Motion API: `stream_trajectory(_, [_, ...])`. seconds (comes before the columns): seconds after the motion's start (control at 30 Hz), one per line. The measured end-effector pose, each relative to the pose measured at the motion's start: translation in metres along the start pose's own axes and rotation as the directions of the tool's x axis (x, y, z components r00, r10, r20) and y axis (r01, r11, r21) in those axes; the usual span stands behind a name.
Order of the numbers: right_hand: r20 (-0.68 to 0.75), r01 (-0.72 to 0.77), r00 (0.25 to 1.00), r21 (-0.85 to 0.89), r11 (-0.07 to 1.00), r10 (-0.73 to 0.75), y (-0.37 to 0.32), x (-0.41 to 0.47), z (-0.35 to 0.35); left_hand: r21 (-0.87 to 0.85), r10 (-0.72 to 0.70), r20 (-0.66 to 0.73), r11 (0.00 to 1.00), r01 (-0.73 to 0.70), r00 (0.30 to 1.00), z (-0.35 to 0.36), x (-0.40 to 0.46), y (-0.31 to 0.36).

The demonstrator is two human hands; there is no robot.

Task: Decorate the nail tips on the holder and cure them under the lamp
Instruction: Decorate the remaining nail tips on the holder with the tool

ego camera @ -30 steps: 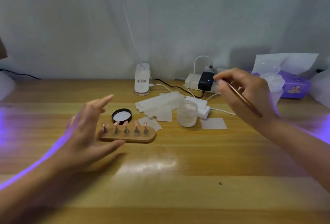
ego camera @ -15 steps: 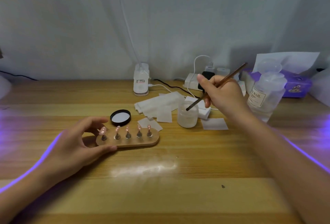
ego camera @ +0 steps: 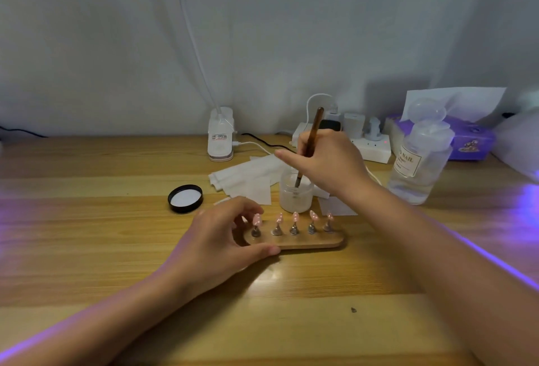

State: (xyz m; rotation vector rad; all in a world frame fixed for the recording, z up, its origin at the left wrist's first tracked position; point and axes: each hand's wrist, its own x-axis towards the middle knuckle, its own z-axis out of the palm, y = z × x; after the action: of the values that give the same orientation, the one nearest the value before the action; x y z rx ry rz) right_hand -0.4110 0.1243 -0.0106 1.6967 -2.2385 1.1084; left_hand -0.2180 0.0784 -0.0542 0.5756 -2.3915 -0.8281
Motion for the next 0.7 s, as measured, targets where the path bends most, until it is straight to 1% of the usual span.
stream_trajectory(0.1, [0.043,-0.015,0.999,0.027,1.0,0.014,0.0,0.003,0.001,0.033,-0.008,0.009,0.999,0.008,1.0,0.004,0.003,-0.003])
stream_trajectory(0.23, [-0.003,-0.039,0.999,0.1,0.994,0.04,0.002,0.004,0.001,0.029,-0.025,0.033,0.999,0.024,0.999,0.004,0.003,-0.005])
stream_trajectory(0.33, [0.046,-0.018,0.999,0.064,0.998,0.015,0.002,0.002,0.002,-0.073,-0.075,0.032,0.994,0.077,0.997,0.004,0.004,-0.004])
stream_trajectory(0.4, [0.02,-0.024,1.0,0.12,0.993,0.022,0.002,0.002,0.001,-0.158,-0.103,0.031,0.982,0.107,0.994,0.002,0.004,-0.003])
stream_trajectory(0.47, [-0.001,-0.036,0.999,0.164,0.986,0.037,0.003,0.004,0.0,-0.209,-0.1,0.041,0.972,0.107,0.994,0.0,0.004,-0.002])
stream_trajectory(0.53, [0.072,-0.053,0.996,0.135,0.989,0.044,0.003,0.002,0.0,-0.231,-0.107,0.049,0.966,0.115,0.993,-0.001,0.004,-0.002])
stream_trajectory(0.57, [0.077,-0.064,0.996,0.145,0.987,0.053,0.004,0.0,0.0,-0.232,-0.111,0.05,0.965,0.12,0.993,-0.002,0.004,-0.002])
stream_trajectory(0.63, [-0.015,-0.104,0.994,0.232,0.967,0.11,0.006,-0.001,-0.005,-0.223,-0.102,0.044,0.969,0.11,0.994,-0.003,0.003,-0.003])
stream_trajectory(0.7, [-0.118,-0.149,0.973,0.328,0.933,0.197,0.01,-0.002,-0.012,-0.215,-0.088,0.044,0.972,0.096,0.995,-0.003,0.003,-0.004])
